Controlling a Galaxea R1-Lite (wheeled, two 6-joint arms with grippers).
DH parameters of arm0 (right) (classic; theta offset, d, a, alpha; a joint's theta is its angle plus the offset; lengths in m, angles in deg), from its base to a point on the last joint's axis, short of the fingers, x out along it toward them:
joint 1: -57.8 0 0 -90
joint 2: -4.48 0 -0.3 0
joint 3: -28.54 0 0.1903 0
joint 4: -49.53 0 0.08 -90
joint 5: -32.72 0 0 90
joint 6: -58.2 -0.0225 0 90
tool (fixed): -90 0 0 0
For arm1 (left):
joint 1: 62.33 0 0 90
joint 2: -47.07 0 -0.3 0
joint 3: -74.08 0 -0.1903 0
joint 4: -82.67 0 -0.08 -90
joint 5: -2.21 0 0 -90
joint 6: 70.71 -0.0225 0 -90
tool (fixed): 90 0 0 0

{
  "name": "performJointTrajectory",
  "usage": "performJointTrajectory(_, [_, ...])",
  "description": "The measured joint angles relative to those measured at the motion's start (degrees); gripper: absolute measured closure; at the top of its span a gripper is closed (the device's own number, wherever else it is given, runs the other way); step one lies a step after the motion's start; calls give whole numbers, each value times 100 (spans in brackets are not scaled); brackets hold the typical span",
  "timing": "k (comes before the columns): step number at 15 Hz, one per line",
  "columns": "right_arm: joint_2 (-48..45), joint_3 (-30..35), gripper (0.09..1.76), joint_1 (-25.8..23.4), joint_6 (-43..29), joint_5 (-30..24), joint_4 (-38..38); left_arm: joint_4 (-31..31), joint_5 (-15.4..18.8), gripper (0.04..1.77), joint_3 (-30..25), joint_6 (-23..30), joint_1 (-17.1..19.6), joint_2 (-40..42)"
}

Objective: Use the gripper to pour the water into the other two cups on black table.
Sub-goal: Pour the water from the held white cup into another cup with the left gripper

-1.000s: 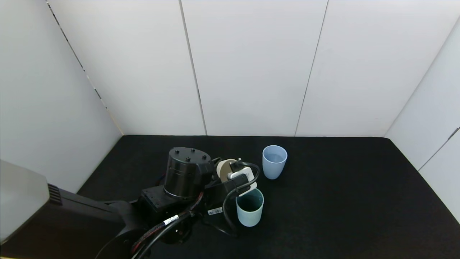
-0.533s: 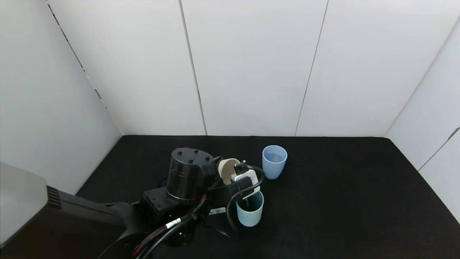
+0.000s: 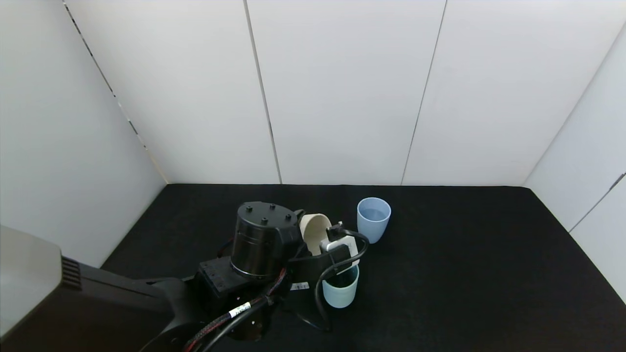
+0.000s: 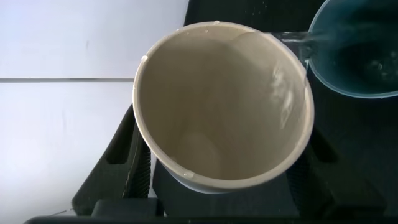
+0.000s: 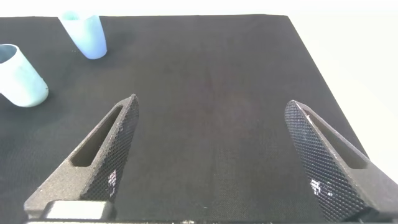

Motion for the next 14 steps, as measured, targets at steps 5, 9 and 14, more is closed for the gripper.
performJointTrajectory(5, [0, 0, 14, 0, 1, -2, 0, 11, -177, 59, 5, -282, -32, 0])
performJointTrajectory(9, [0, 0, 14, 0, 0, -2, 2, 33, -265, 59, 52, -527, -33, 1])
performJointTrajectory(14, [0, 0, 14, 0, 1, -2, 0, 57, -299, 59, 63, -699, -66, 11])
